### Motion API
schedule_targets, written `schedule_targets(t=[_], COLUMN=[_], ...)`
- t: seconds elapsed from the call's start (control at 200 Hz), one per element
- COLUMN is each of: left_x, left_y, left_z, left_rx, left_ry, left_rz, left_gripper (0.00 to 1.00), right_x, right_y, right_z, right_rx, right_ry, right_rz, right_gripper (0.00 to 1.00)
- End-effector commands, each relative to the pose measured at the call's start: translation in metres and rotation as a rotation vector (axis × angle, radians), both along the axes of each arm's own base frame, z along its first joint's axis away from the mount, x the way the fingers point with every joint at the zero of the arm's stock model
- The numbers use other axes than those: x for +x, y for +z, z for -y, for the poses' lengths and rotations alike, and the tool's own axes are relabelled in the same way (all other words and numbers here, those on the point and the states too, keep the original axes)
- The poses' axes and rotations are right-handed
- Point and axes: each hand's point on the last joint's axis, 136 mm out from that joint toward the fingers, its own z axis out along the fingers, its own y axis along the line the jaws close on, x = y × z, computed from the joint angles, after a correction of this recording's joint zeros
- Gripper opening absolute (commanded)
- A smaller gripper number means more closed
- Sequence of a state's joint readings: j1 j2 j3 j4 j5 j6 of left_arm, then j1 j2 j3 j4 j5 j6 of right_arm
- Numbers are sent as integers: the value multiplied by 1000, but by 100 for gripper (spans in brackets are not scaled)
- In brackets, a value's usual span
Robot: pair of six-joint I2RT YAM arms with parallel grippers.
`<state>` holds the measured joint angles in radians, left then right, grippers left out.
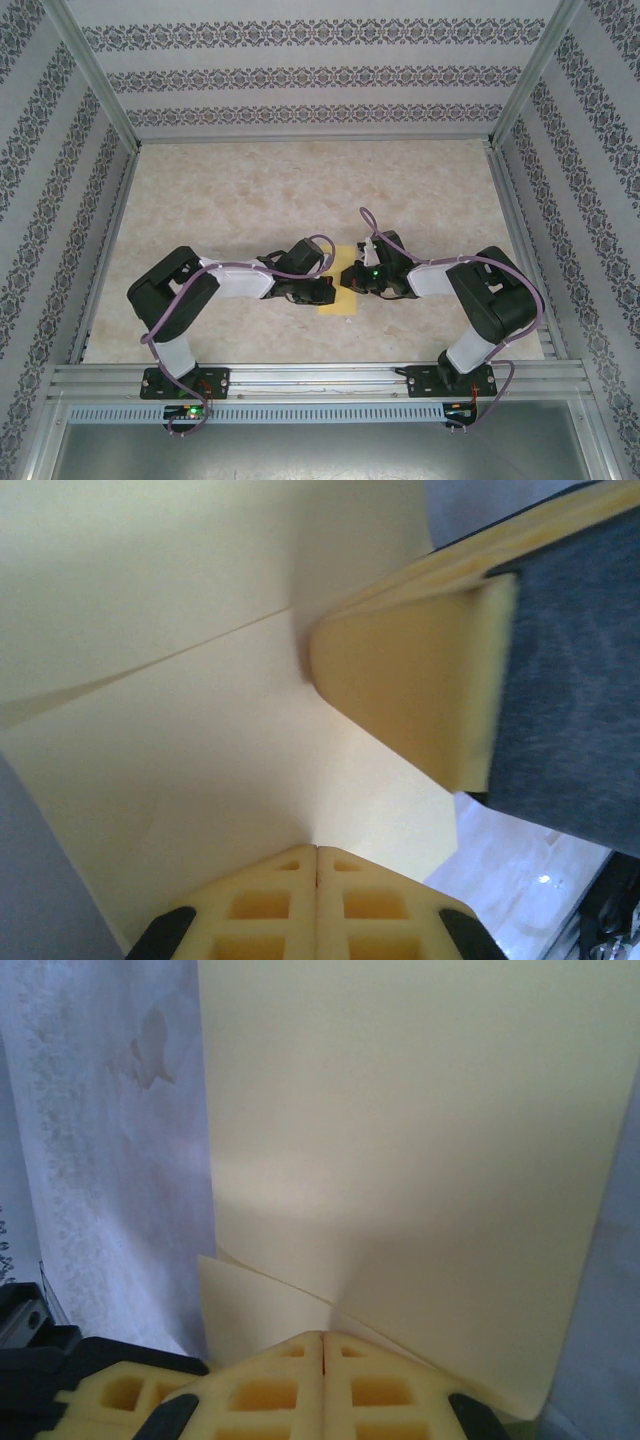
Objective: Fold a paper plane with a square sheet of paper (fold left side to right side)
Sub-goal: Fold the triangle a second time at the center of the table.
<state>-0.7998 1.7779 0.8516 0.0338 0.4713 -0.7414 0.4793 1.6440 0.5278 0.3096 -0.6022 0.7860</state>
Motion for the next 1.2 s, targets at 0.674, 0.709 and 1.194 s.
schedule_targets(t=[0.674, 0.709, 1.194], left_x=[-30, -32, -54], left_y=[-7, -7, -21], left_z=[-21, -22, -56], left_rx=[36, 34, 116], left_ry=[-83, -91, -69], left_rz=[9, 6, -12], left_gripper=[0, 0, 0], right_x=[-26, -26, -25], right_y=[-54, -54, -52], right_z=[43, 44, 46], right_rx=[-191, -191, -186], right_ry=[-37, -38, -40], right_rz=[-162, -164, -169], right_gripper=[0, 0, 0])
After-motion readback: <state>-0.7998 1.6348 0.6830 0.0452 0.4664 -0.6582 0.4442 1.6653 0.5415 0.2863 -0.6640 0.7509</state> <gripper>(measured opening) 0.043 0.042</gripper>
